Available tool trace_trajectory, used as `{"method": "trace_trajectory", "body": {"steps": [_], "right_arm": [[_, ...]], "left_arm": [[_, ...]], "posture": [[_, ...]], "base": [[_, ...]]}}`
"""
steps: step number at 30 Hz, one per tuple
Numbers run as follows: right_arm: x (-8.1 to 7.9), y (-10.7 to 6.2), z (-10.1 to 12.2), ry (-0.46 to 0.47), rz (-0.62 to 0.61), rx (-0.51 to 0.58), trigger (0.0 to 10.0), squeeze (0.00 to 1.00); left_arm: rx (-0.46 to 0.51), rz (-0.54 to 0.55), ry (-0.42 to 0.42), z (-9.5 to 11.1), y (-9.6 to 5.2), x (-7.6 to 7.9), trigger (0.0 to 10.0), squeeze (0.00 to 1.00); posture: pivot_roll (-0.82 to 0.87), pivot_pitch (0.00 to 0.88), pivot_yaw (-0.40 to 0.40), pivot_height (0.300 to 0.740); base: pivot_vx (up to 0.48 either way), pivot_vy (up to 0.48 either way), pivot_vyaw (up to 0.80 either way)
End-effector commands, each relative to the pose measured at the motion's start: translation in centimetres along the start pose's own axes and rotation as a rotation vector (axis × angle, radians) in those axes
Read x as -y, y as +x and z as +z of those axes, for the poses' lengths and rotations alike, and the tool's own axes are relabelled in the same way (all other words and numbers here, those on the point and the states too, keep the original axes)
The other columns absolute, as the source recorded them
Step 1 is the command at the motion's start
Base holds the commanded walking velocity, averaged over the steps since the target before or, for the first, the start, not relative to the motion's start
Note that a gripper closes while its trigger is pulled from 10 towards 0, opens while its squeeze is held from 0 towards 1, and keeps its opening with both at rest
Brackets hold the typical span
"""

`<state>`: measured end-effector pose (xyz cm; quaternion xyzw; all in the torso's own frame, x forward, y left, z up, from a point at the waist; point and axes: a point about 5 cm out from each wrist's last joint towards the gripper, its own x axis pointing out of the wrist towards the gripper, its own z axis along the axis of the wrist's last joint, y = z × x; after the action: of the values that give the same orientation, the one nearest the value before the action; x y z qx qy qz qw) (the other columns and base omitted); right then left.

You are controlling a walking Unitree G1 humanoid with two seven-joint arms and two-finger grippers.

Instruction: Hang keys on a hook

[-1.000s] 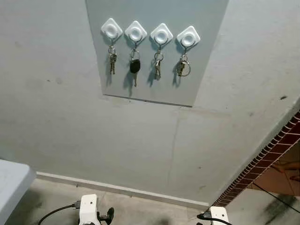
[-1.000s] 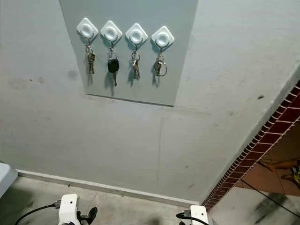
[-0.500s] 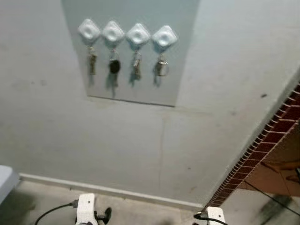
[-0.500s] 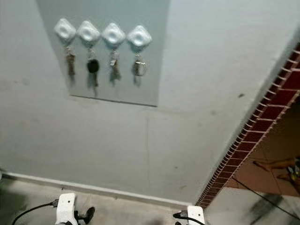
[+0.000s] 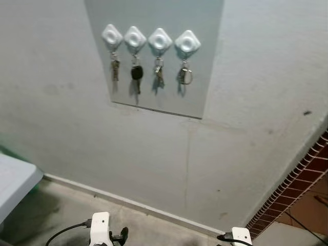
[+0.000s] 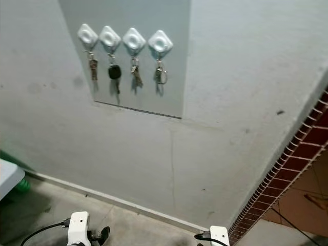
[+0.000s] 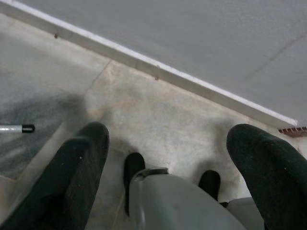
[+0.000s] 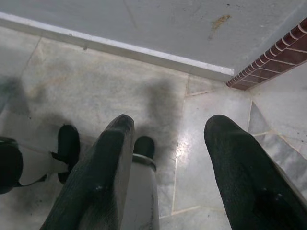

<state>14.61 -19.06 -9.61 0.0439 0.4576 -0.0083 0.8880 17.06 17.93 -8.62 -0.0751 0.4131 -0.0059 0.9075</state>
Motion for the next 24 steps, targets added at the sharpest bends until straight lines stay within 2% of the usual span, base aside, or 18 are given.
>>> {"method": "trace_trajectory", "body": {"steps": [1, 14, 24], "right_arm": [[-0.02, 0.06, 0.29, 0.01, -0.001, 0.013, 10.0, 0.0], [-0.04, 0.09, 0.4, 0.009, 0.001, 0.015, 10.0, 0.0], [-0.16, 0.13, 0.45, 0.007, 0.004, 0.015, 10.0, 0.0]], "left_arm": [[-0.005, 0.015, -0.006, -0.02, -0.05, -0.33, 10.0, 0.0], [-0.013, 0.014, -0.001, -0.1, -0.02, -0.2, 10.0, 0.0], [-0.015, 0.006, 0.009, 0.02, 0.07, 0.0, 10.0, 0.0]], "posture": [[0.02, 0.0, -0.01, 0.732], [0.02, 0.0, -0.01, 0.732], [0.02, 0.0, -0.011, 0.732]], "base": [[0.0, 0.0, 0.0], [0.0, 0.0, 0.0], [0.0, -0.456, 0.0]]}}
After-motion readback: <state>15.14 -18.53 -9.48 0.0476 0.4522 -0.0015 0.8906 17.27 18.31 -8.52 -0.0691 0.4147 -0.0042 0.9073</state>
